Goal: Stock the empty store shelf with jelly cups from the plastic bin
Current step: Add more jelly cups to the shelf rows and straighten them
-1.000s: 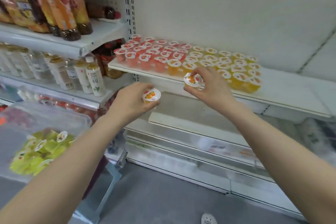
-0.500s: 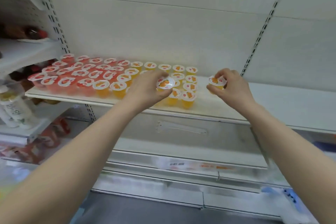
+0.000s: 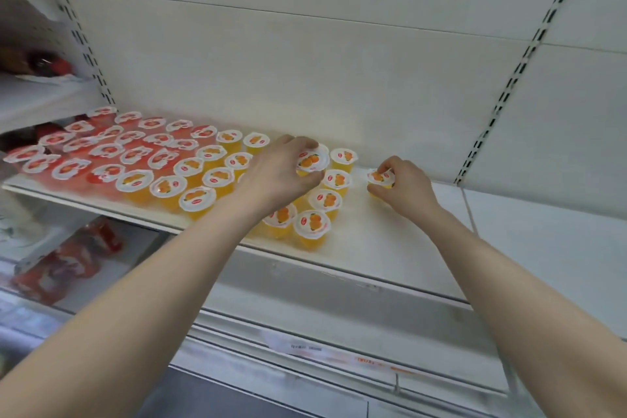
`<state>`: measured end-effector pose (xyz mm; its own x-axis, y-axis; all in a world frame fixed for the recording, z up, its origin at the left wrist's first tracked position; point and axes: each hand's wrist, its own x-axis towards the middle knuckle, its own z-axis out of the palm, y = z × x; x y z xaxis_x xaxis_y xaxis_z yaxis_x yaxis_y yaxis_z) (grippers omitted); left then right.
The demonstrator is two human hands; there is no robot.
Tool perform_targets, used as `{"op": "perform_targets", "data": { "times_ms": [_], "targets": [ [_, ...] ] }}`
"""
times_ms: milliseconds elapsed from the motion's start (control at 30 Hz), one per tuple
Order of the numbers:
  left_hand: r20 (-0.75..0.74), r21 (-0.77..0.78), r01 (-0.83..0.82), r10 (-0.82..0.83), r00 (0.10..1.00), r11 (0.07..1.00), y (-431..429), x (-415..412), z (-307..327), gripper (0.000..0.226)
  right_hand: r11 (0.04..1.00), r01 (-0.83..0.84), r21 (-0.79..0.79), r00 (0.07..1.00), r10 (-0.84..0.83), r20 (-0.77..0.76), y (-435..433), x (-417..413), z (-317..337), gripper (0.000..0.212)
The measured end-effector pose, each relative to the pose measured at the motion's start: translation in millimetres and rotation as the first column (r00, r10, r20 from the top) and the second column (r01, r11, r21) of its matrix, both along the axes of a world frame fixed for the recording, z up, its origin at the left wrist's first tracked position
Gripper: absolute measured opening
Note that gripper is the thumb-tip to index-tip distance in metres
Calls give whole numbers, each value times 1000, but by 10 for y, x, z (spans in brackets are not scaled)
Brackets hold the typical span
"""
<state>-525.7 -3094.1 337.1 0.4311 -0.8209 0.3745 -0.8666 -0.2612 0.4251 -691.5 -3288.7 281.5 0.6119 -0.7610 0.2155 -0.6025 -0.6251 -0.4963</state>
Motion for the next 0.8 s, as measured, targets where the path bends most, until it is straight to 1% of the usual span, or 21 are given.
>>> {"op": "perform_targets", "data": {
  "times_ms": [200, 433, 533, 600, 700, 800],
  "targets": [
    [-19, -6, -3, 3, 1000, 1000, -218, 11, 6, 54, 1000, -19, 11, 999, 19, 28, -243, 220, -19, 36],
    [26, 0, 14, -14, 1000, 1000, -396, -37, 23, 54, 998, -57, -18, 998, 57, 30, -356, 285, -42, 35],
    [33, 2, 49, -49, 998, 999, -470, -92, 30, 54, 986, -144, -78, 989, 142, -30, -381, 201, -9, 36],
    [48, 4, 79, -79, 996, 997, -549, -152, 17, 52, 967, -208, -144, 976, 196, -93, -403, 115, 47, 41],
    [89, 17, 121, -122, 989, 992, -701, -285, -44, 48, 951, -206, -231, 976, 181, -125, -423, -24, 132, 45],
    [180, 78, 134, -146, 973, 988, -851, -399, -164, 48, 944, -182, -276, 981, 155, -118, -444, -150, 176, 44]
  ]
}}
